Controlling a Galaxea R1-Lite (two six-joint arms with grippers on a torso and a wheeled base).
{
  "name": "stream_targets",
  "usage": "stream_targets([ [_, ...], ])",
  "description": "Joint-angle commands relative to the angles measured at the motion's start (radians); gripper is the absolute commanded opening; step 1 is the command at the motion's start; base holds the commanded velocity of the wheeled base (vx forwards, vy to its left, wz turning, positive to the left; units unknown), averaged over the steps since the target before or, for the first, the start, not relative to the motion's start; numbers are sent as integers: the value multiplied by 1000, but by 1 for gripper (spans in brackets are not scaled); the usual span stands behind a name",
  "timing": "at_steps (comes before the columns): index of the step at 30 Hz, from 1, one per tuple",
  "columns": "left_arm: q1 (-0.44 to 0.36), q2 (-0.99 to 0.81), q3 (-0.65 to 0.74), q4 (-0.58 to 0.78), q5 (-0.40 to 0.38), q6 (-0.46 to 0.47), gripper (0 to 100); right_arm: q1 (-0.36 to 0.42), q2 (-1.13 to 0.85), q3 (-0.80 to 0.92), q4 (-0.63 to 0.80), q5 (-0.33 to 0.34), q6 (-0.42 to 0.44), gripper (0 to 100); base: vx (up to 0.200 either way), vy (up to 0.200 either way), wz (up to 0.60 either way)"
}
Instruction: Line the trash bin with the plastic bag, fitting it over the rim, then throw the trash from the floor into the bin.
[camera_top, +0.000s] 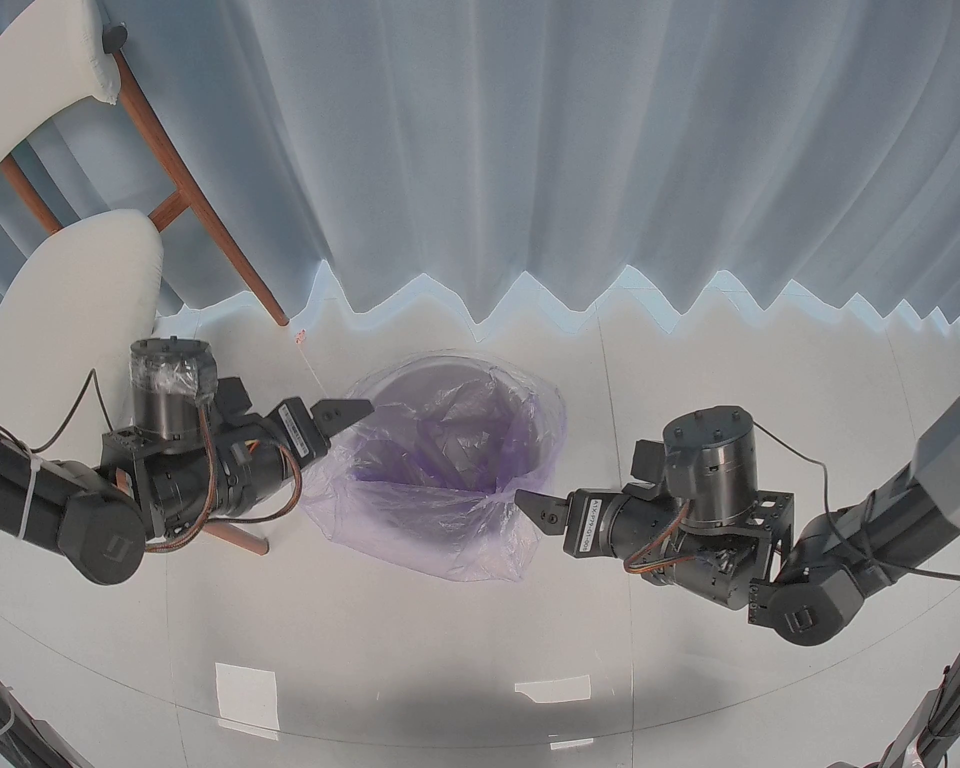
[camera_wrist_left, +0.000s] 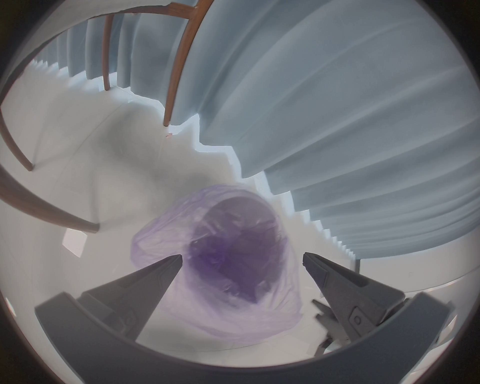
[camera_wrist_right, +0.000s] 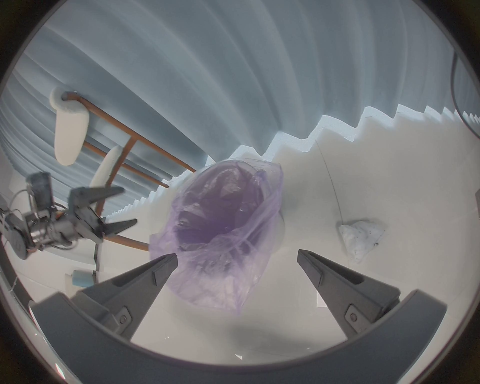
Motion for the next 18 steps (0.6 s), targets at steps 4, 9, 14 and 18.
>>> stream_targets([
  [4,-8,74,-77,35,-35,-35,100,-32,149,-32,-131,-32,-4,100,0,0,0],
  [9,-6,126,-88,33,-37,-33,100,-32,154,-26,-168,-34,-10,100,0,0,0],
  [14,-22,155,-88,36,-37,-35,100,-32,160,-33,-171,-32,-6,100,0,0,0],
  [18,-31,175,-83,35,-35,-33,100,-24,181,-38,-175,-32,-3,100,0,0,0],
])
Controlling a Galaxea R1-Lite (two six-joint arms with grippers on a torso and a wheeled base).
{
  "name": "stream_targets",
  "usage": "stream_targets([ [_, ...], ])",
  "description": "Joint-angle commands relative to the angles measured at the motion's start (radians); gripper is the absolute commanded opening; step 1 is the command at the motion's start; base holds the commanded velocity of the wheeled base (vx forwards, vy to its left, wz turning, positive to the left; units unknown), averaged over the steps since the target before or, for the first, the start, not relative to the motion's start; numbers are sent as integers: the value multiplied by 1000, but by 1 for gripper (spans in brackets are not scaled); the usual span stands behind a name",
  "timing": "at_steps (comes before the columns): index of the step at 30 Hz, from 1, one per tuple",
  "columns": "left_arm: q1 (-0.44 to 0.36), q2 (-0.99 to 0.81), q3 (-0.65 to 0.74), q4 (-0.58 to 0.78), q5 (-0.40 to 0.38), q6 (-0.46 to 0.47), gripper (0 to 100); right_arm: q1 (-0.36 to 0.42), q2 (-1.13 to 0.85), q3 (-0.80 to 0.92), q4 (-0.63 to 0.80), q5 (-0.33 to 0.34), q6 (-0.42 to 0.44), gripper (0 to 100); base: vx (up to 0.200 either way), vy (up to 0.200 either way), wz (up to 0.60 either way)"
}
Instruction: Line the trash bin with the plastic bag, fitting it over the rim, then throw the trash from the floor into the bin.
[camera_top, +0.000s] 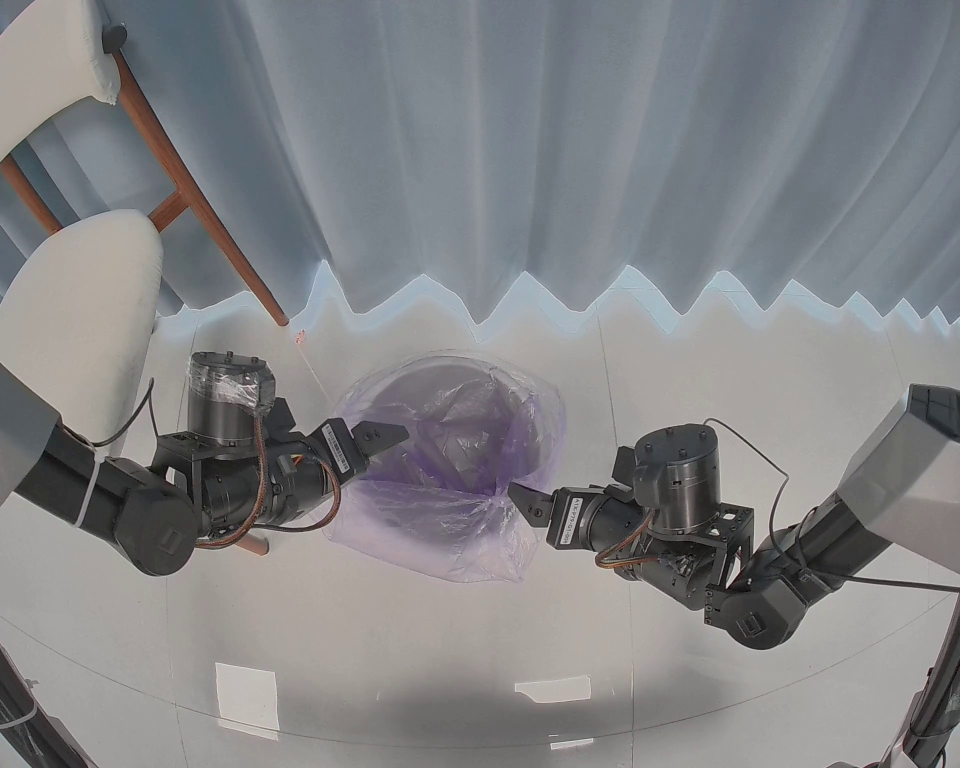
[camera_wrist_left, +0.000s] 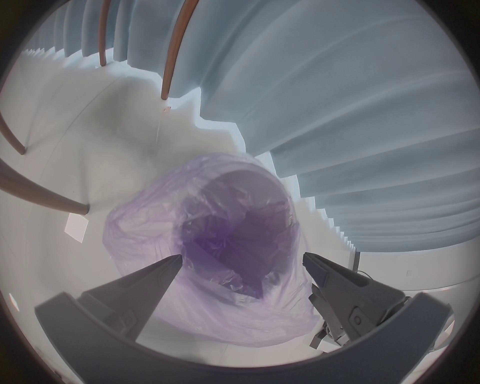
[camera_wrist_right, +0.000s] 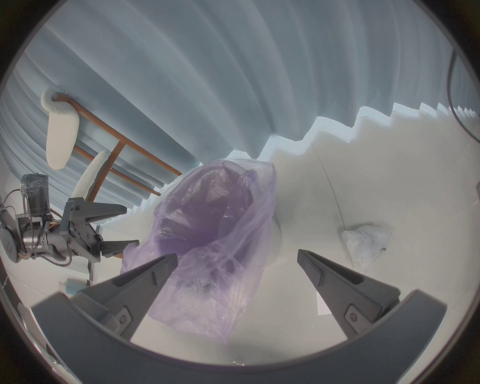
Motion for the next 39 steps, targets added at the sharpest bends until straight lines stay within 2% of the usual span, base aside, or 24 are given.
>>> stream_targets([
  [1,-7,41,0,-3,1,0,100,5,30,-5,-10,1,1,100,0,0,0],
  [13,-25,79,3,-3,-1,1,100,9,92,-14,-90,-6,2,100,0,0,0],
  [14,-30,72,13,0,1,1,0,8,96,-22,-90,-6,4,100,0,0,0],
  [23,-33,18,63,23,1,6,0,3,102,-25,-90,-7,2,100,0,0,0],
  [33,-47,-60,200,72,4,12,0,6,95,21,-76,-9,-22,100,0,0,0],
  [39,-45,-8,227,71,16,27,0,9,133,43,-76,-9,-45,100,0,0,0],
])
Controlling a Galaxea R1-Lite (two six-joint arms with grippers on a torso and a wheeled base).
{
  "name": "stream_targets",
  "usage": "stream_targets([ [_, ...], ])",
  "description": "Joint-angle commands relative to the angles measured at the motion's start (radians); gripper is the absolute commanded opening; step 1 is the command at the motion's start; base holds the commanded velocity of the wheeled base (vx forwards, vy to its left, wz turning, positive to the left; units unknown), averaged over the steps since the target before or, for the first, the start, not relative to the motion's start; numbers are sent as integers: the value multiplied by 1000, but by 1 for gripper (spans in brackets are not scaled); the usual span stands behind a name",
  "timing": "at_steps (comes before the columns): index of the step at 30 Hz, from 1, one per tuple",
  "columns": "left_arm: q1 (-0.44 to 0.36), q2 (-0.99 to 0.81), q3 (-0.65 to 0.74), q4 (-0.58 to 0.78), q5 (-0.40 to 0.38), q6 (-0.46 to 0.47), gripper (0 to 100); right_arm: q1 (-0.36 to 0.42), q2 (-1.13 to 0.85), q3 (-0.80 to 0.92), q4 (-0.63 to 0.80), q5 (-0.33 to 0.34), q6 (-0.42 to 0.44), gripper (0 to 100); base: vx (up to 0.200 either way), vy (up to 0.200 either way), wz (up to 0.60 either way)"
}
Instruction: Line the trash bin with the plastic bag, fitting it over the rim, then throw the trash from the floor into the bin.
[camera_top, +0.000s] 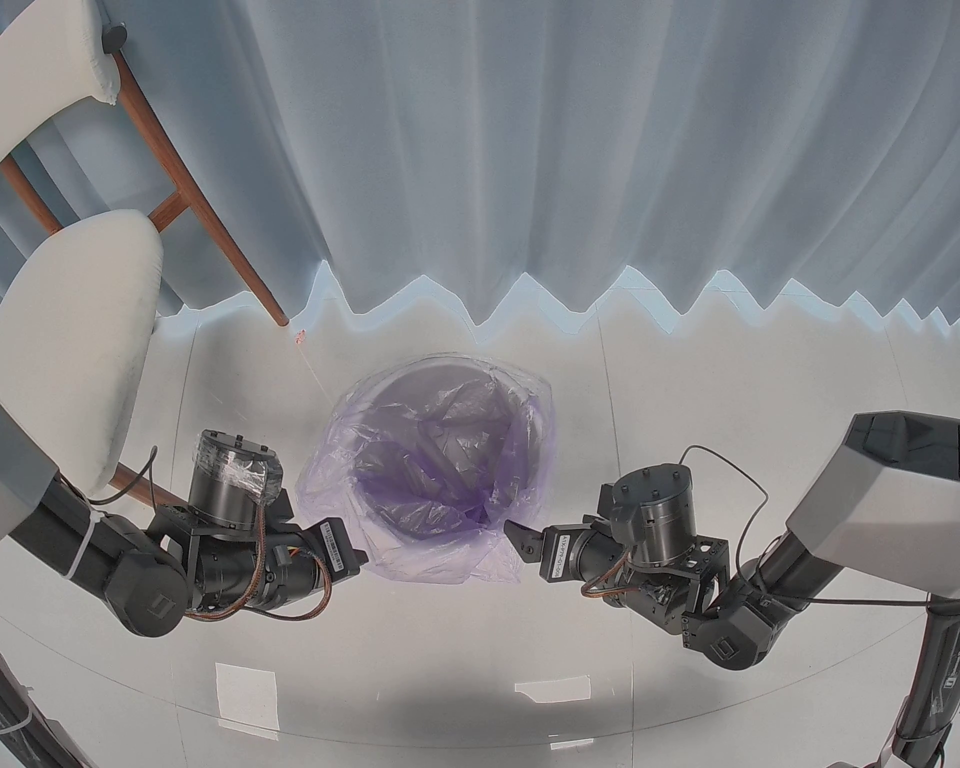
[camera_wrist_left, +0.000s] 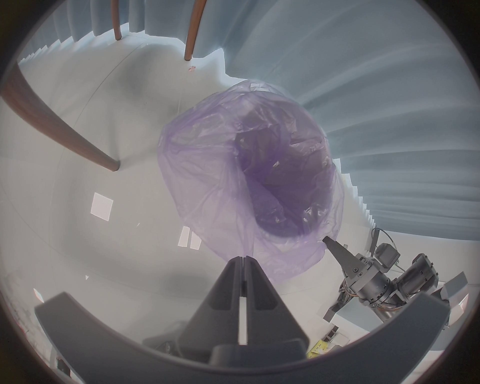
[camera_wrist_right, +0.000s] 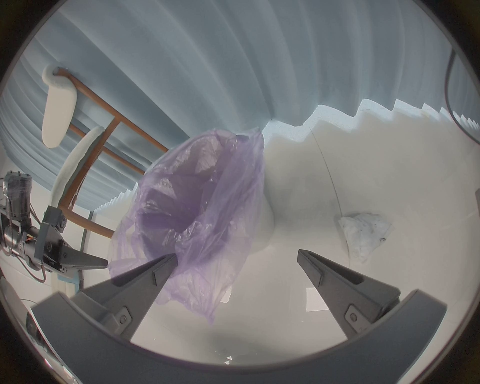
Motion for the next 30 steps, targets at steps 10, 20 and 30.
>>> stream_targets([
  [10,5,172,12,-44,85,13,0,0,100,1,-11,0,-7,100,0,0,0],
  [20,-24,-134,165,-174,16,10,0,0,117,10,-2,1,-9,100,0,0,0],
  [30,-23,-143,40,-159,-34,4,0,36,181,19,-11,0,-11,100,0,0,0],
])
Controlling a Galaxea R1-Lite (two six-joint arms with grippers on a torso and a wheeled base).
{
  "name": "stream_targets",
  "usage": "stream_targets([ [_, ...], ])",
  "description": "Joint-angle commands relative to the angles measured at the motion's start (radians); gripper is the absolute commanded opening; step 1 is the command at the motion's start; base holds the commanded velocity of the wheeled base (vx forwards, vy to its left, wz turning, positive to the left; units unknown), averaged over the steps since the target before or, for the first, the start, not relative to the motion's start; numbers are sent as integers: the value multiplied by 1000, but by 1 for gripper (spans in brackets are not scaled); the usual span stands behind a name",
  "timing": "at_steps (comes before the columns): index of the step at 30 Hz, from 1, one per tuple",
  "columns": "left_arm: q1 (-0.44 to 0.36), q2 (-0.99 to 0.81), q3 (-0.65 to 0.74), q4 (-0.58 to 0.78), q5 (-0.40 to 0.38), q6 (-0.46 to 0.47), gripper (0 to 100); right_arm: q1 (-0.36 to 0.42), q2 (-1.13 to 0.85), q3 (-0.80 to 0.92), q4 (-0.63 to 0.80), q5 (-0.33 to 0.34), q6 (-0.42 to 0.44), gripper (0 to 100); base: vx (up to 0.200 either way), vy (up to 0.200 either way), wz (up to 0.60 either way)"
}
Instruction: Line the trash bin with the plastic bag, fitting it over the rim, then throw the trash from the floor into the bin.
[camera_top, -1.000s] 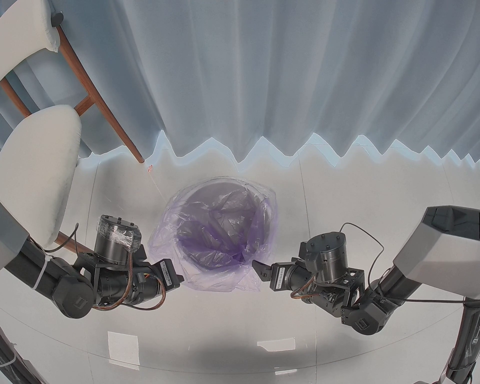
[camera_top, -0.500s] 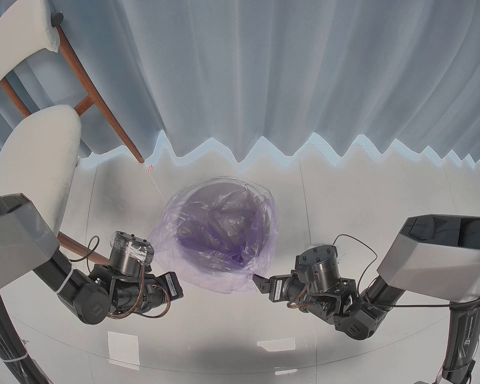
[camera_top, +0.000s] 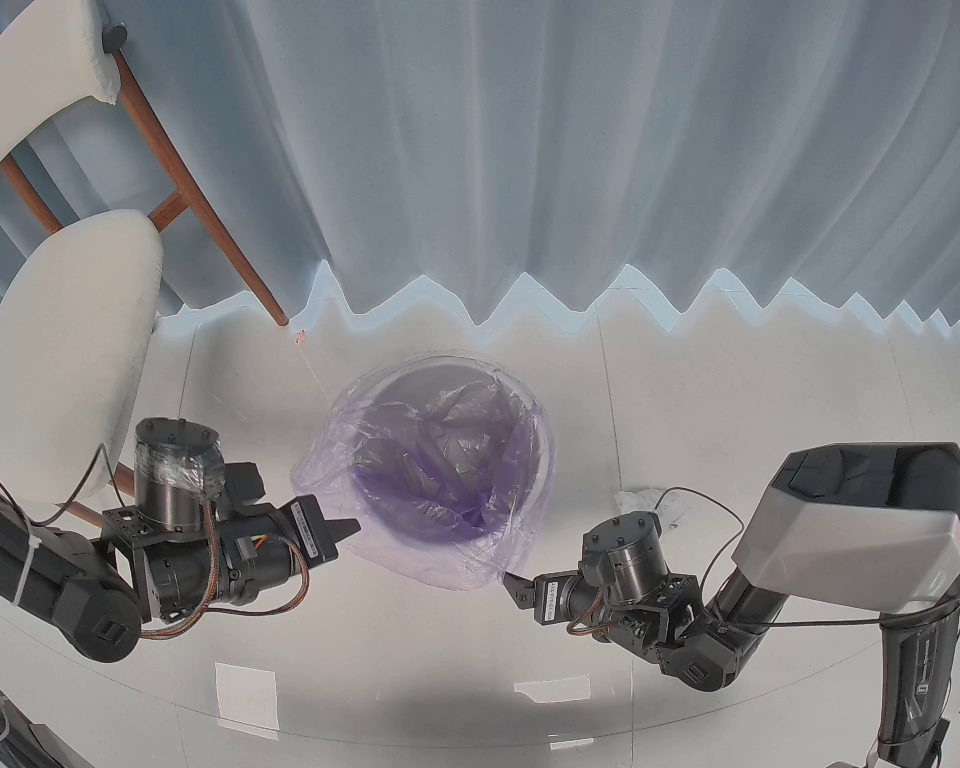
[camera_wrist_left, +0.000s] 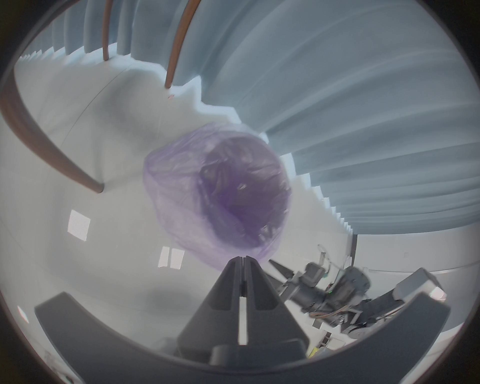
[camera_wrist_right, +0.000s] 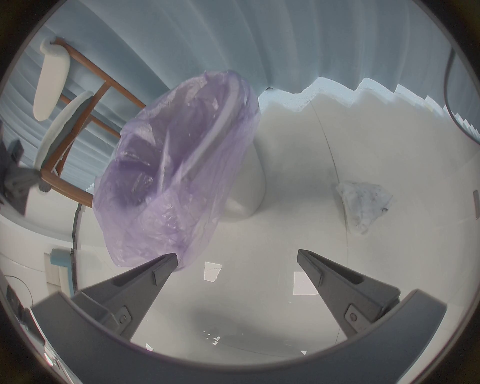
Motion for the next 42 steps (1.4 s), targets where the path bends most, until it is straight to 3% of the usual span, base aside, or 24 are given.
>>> stream_targets([
  [1,-10,33,-79,5,-12,-4,0,32,50,14,-8,-1,0,100,0,0,0],
  [7,-29,76,-122,65,-11,-2,0,62,52,45,-68,-1,-29,100,0,0,0],
  [8,-30,79,-128,98,-11,-1,0,79,42,78,-177,1,-57,100,0,0,0],
  [11,-29,84,-128,118,-11,1,0,99,44,117,-317,3,-94,100,0,0,0],
  [18,-21,194,-156,121,0,6,0,148,72,170,-377,10,-128,100,0,0,0],
  [26,-29,220,-171,118,-1,9,0,147,137,160,-604,24,-180,100,0,0,0],
  [38,-21,237,-300,221,31,-1,0,145,128,163,-616,30,-184,100,0,0,0],
  [39,-26,231,-300,227,54,-1,100,145,128,160,-616,30,-184,100,0,0,0],
  [42,-27,228,-305,226,106,4,100,145,130,160,-614,29,-184,100,0,0,0],
])
